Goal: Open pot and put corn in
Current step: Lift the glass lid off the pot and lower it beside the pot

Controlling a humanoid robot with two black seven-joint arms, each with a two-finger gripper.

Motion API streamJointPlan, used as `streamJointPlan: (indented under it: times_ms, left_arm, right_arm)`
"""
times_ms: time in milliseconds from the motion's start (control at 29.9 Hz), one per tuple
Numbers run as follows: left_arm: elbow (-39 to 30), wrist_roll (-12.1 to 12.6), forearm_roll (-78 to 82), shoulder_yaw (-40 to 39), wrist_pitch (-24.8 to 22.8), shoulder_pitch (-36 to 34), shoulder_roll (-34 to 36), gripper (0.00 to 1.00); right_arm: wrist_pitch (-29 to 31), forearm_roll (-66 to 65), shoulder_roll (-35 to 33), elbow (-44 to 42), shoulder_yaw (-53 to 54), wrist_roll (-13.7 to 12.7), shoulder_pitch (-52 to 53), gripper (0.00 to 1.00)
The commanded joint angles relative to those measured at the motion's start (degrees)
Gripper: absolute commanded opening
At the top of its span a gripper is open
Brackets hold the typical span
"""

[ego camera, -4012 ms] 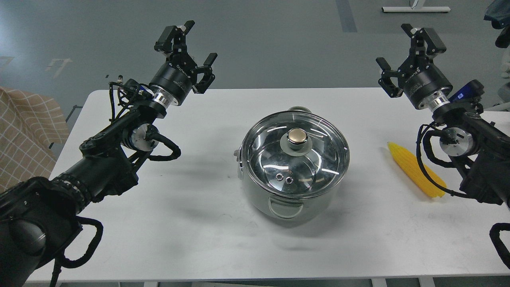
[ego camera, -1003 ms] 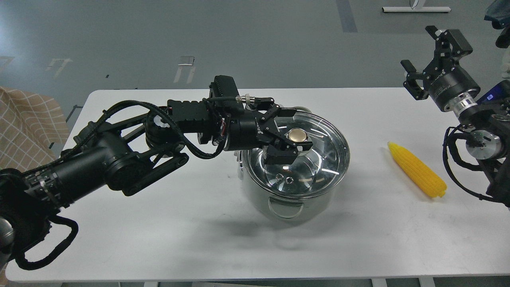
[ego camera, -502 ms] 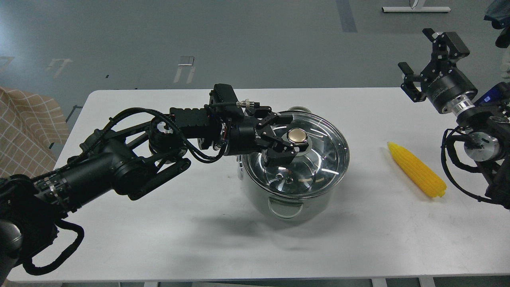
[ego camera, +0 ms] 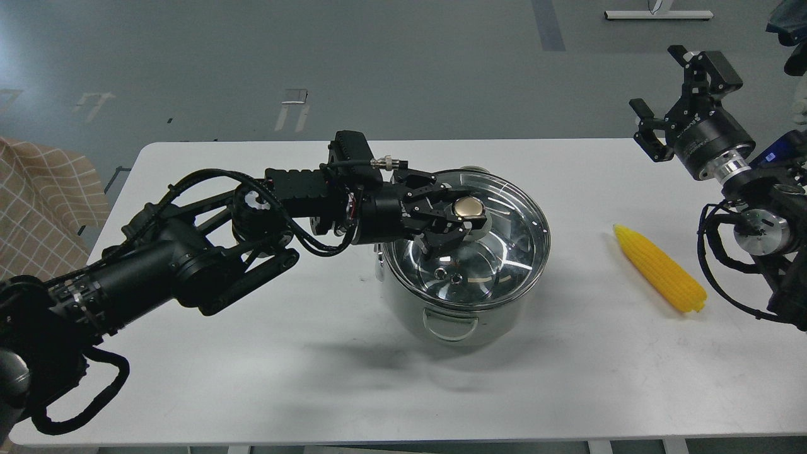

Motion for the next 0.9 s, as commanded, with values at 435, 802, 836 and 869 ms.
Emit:
streamJointPlan:
  times_ms: [435,802,836,869]
  left_arm:
    - [-12.1,0.0,-8.1,-0.6,0.5,-6.7,29.5,0.04]
    - [-10.3,0.0,-13.5,-0.7,15.1,13.4,40.7,0.05]
    - [-8.2,0.0,-12.8,-0.7,17.6,15.3,40.0,0.06]
    - [-7.2,0.0,-12.7,-0.7,18.7,16.2,39.4,0.06]
  right_arm:
    - [0.0,0.0,-1.7,2.4,0.1,0.0,-0.7,0.98]
    - [0.0,0.0,-2.0,2.9,0.1,0.0,-1.0,0.98]
    - [0.0,0.0,-1.8,2.8,0.0,0.0,-0.9,0.98]
    - [0.0,0.0,-1.8,2.8,0.0,0.0,-0.9,0.98]
